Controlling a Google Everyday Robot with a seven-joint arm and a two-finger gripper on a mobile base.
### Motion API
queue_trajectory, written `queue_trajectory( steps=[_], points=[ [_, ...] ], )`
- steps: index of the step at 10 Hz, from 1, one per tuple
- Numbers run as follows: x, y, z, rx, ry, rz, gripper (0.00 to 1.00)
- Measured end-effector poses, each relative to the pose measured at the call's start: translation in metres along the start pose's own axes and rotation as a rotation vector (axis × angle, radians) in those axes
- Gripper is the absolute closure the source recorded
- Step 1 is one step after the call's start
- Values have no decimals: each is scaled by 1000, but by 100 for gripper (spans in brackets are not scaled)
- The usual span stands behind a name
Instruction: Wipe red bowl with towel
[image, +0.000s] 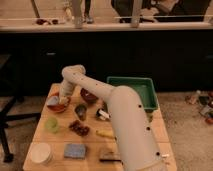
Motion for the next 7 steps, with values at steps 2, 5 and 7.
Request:
queue_trajectory(
  steps=[2,5,7],
  points=[
    [1,-11,6,-6,4,0,100],
    [-6,-21,20,-26,-2,-14,100],
    [-18,-18,27,-40,-16,-38,100]
  ],
)
